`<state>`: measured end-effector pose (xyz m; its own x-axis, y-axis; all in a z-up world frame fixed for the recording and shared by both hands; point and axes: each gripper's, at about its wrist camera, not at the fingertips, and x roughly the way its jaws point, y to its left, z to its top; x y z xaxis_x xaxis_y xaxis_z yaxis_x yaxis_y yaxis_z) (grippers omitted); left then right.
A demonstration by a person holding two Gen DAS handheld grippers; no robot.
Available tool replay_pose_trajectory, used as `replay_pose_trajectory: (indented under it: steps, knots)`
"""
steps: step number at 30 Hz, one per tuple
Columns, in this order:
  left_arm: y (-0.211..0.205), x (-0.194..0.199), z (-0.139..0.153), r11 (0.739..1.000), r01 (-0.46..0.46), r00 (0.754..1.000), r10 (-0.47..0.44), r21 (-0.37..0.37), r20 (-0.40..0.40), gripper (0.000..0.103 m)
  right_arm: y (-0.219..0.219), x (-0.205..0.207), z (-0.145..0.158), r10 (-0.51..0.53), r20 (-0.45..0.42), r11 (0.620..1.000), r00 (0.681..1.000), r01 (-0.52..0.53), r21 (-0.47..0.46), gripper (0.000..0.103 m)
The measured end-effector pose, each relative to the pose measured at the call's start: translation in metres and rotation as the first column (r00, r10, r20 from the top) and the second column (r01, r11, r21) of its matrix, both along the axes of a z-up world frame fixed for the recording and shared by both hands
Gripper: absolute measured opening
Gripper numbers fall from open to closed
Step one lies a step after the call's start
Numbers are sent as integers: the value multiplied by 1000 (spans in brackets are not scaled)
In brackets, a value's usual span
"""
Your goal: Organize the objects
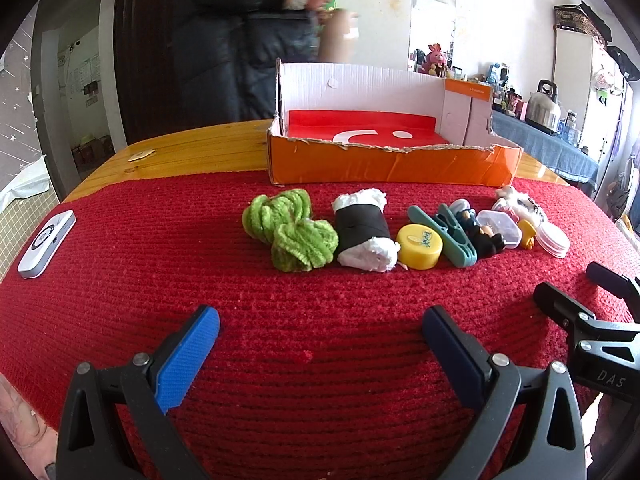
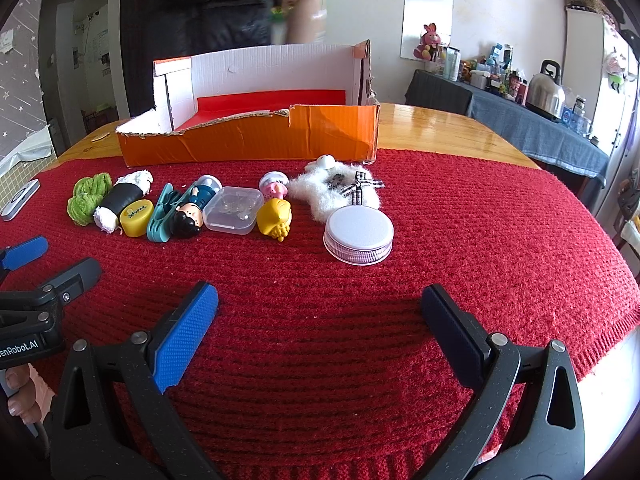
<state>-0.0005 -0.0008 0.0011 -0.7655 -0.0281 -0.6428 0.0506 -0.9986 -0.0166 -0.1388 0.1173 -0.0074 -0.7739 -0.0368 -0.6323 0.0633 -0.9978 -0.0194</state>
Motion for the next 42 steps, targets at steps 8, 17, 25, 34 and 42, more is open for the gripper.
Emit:
replay_pose_trajectory:
  steps: [8, 17, 25, 34, 42]
  knots:
    - [-5, -10, 9, 999, 19, 1000, -19, 38, 18, 103, 6, 2, 11, 51, 0, 999, 999, -51, 6, 103]
    - [-29, -30, 30, 995, 47, 996, -53, 88, 72, 103, 21, -25, 28, 87, 21, 996, 996, -87, -21, 103]
    - [-63, -58, 32, 989, 54, 983, -77, 136, 166, 103, 37, -51, 22, 100, 109, 994, 989, -95, -52, 103]
    - [-57, -62, 15, 991, 42, 972, -70, 128, 224, 100, 38, -55, 17, 154, 149, 988, 977, -149, -45, 103]
    - [-53, -61, 19, 988, 73, 975, -99, 133, 199, 82, 39, -57, 15, 184, 157, 983, 970, -178, -50, 101]
